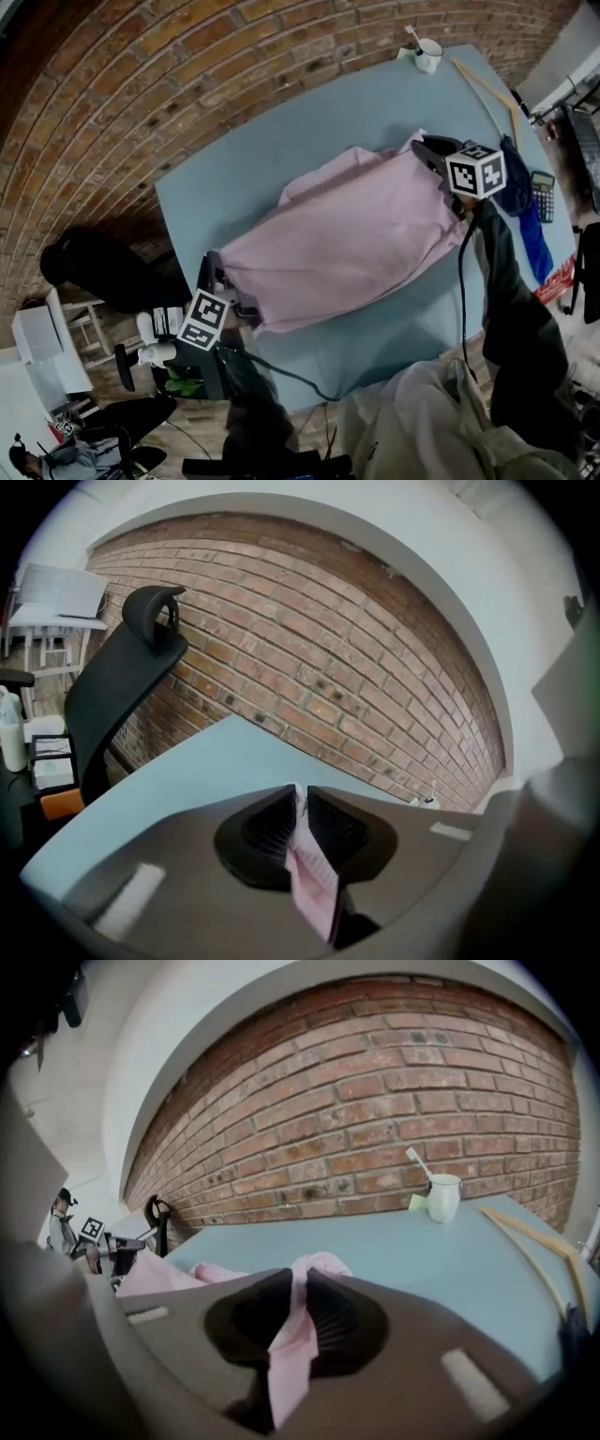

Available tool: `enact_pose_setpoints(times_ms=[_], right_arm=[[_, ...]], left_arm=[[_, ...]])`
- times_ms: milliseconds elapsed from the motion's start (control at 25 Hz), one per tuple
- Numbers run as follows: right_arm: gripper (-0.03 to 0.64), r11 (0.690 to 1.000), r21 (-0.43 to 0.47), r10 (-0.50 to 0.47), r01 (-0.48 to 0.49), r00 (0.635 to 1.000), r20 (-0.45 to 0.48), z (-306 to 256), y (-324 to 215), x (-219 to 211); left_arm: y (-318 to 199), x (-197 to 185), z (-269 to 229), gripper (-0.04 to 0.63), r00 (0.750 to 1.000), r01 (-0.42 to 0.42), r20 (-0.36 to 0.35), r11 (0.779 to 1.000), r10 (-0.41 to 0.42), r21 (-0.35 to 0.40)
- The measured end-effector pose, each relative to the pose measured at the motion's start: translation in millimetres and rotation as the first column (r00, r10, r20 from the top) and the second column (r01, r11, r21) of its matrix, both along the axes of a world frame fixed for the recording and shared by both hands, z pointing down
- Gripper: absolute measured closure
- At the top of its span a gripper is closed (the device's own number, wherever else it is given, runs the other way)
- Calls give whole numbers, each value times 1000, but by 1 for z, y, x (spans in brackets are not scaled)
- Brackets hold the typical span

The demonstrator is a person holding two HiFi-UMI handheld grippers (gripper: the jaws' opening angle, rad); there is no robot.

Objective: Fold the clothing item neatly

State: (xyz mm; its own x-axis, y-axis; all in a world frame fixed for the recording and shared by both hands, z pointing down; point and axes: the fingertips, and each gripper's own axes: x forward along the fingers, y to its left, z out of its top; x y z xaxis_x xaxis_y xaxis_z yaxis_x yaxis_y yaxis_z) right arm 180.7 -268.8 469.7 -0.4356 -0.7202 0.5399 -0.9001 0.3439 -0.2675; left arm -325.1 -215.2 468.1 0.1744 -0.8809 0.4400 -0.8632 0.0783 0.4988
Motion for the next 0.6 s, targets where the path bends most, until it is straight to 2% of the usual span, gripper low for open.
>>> enact_pose_setpoints(times_ms=[80, 160, 240, 280, 360, 440, 560, 600], right_arm=[[566, 1000, -23, -10, 9, 998, -61, 21, -16, -3], [558, 1000, -21, 10, -14, 984, -179, 41, -24, 1], [506, 1000, 12, 26, -24, 946, -322, 51, -22, 8], [483, 999, 36, 35, -24, 932, -359, 50, -19, 11], [466, 996, 75, 67, -43, 936, -346, 39, -8, 19], [466, 990, 103, 121, -95, 951, -283, 19, 9, 34], [468, 966, 189, 217, -175, 949, -230, -24, 46, 57], [478, 962, 209, 225, -178, 947, -229, -35, 61, 60]], left_arm=[[-15, -2, 14, 544, 999, -30, 35, 1000, 30, -7], [-24, -4, 25, 518, 991, -72, 114, 997, 76, -32], [-21, -4, 32, 428, 975, -112, 186, 991, 124, -74], [-16, -3, 35, 393, 970, -127, 198, 988, 143, -92], [-1, -6, 37, 343, 967, -135, 204, 984, 156, -112], [22, -20, 31, 314, 966, -101, 227, 988, 125, -117], [61, -38, 8, 317, 960, -31, 276, 996, 53, -84], [72, -33, -1, 369, 961, -26, 273, 998, 42, -62]])
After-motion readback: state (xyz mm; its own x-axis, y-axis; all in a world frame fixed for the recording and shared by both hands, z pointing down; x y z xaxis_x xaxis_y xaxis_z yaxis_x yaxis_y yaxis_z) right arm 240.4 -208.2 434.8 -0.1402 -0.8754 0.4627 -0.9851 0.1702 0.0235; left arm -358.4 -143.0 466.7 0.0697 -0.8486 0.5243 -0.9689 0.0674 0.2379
